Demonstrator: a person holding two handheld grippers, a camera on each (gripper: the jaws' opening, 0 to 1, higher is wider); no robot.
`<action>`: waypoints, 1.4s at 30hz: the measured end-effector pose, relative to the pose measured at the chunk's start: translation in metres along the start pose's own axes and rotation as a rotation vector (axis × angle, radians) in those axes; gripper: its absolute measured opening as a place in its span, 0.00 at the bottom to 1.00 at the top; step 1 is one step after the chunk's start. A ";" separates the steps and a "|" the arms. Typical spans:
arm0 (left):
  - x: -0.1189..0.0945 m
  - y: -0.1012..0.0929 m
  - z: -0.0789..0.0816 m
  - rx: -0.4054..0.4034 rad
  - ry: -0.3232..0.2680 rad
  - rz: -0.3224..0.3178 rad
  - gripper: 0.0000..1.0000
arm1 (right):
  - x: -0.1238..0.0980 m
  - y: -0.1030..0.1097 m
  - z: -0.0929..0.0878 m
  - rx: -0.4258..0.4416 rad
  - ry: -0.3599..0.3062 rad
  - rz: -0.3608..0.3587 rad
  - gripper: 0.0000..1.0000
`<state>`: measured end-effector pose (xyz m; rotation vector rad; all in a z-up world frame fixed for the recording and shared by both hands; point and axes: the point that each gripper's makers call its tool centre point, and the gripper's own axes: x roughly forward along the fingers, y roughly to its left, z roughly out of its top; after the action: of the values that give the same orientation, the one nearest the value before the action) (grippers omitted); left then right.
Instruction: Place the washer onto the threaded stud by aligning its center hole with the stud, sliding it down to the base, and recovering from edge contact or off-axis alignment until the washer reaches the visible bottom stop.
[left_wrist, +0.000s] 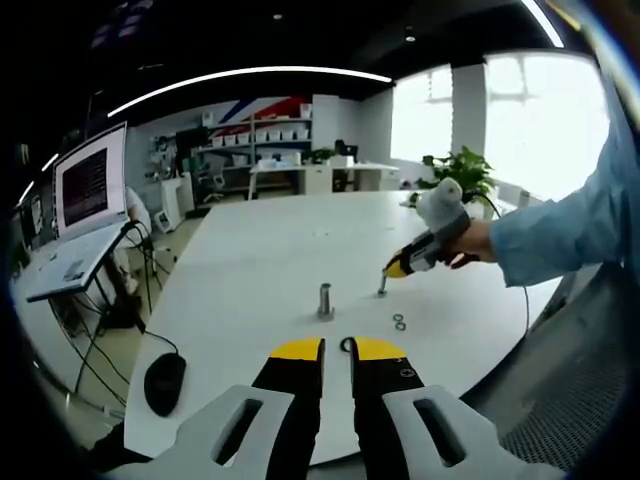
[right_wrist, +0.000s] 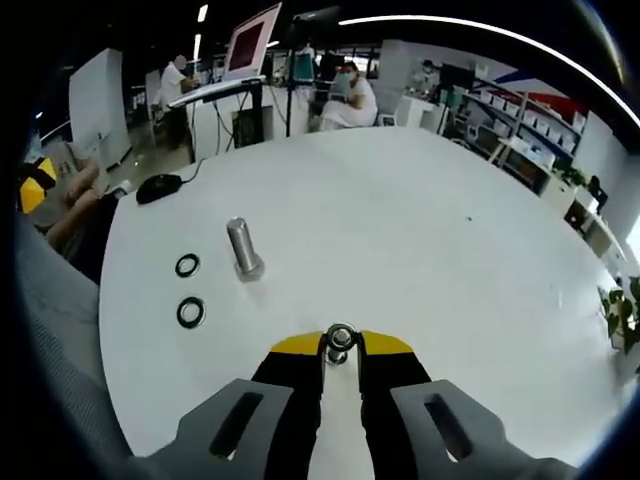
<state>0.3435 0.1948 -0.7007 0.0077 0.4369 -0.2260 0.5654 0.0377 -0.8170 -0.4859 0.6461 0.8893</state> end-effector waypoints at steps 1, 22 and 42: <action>0.000 0.000 0.000 0.000 0.000 0.000 0.08 | 0.000 -0.002 0.000 -0.018 0.002 -0.009 0.14; 0.000 0.000 0.000 0.001 0.002 -0.001 0.08 | -0.003 0.017 -0.029 -0.008 0.044 0.025 0.17; 0.000 -0.001 0.000 0.003 -0.002 -0.004 0.08 | -0.012 0.040 -0.053 0.109 0.048 0.082 0.17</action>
<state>0.3436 0.1943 -0.7007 0.0098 0.4350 -0.2311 0.5103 0.0200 -0.8511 -0.3862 0.7590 0.9170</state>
